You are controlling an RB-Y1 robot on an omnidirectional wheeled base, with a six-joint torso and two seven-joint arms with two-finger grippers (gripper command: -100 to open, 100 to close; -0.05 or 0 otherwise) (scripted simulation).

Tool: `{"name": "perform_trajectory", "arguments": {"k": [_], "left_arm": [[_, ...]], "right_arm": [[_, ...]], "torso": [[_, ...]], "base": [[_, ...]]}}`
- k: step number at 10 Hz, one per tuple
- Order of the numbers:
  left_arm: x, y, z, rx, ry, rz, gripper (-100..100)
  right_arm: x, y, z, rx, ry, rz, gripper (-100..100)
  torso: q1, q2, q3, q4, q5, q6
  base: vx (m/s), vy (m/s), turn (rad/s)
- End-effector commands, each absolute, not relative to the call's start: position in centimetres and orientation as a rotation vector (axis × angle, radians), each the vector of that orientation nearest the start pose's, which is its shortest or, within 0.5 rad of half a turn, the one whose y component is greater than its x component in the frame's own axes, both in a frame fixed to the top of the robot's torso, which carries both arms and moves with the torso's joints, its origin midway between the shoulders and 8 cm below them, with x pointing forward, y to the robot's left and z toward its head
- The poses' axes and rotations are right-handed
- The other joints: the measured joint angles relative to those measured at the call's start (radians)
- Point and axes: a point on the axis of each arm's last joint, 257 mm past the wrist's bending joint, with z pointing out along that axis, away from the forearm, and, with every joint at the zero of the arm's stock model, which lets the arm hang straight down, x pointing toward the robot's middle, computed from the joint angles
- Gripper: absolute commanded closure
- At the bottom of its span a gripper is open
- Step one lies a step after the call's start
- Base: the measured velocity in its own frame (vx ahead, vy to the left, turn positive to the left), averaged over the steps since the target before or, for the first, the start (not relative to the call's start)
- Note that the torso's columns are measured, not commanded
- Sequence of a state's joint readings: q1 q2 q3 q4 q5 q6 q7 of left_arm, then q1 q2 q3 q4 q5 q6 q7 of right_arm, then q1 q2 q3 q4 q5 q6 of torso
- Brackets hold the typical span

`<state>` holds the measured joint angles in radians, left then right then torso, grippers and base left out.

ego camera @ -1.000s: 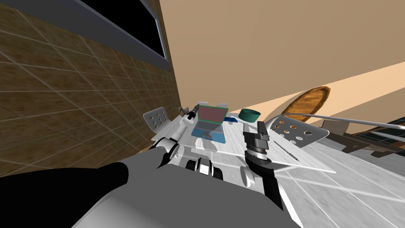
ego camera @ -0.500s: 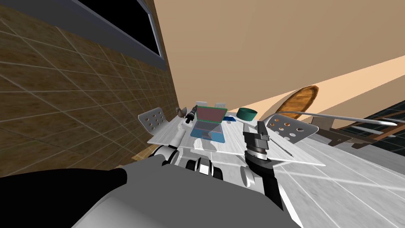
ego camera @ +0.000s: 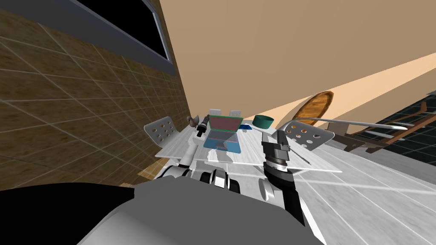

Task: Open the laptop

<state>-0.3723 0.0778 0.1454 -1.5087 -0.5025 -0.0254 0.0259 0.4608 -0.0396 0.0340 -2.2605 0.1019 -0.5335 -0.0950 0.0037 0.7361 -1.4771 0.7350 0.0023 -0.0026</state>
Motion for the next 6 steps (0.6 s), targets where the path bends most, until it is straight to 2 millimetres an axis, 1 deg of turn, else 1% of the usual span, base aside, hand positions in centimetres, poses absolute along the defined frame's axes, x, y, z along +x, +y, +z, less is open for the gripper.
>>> {"name": "perform_trajectory", "arguments": {"k": [1,2,3,4,5,6], "left_arm": [[59.7,27.1,-4.2,-0.660,1.078,-0.832,100],[59.7,27.2,-4.5,-0.663,1.081,-0.830,100],[58.2,28.7,-4.3,-0.660,1.046,-0.786,100],[57.4,29.3,-4.5,-0.660,1.043,-0.772,100],[57.0,29.5,-4.4,-0.659,1.039,-0.768,100],[57.3,28.8,-4.0,-0.652,1.038,-0.779,100]], "right_arm": [[34.8,-24.6,3.3,0.565,0.653,1.388,0],[34.8,-24.6,3.3,0.565,0.653,1.388,0],[34.8,-24.6,3.3,0.565,0.653,1.388,0],[34.8,-24.6,3.3,0.565,0.653,1.388,0],[34.8,-24.6,3.3,0.565,0.653,1.388,0],[34.8,-24.6,3.3,0.565,0.653,1.388,0]], "torso": [[0.001,-0.001,-0.001,0.000,0.000,0.000],[0.002,-0.002,-0.001,0.000,0.000,0.000],[0.002,-0.003,-0.002,-0.001,0.001,0.000],[0.003,-0.004,-0.002,-0.001,0.001,0.000],[0.002,-0.003,-0.002,0.000,0.000,0.000],[0.001,-0.003,-0.002,0.000,0.000,0.001]], "base": [[0.006,0.012,-0.067],[-0.003,0.009,0.000],[0.005,0.015,-0.111],[0.008,0.018,-0.058],[0.005,0.012,0.010],[-0.003,0.003,0.015]]}}
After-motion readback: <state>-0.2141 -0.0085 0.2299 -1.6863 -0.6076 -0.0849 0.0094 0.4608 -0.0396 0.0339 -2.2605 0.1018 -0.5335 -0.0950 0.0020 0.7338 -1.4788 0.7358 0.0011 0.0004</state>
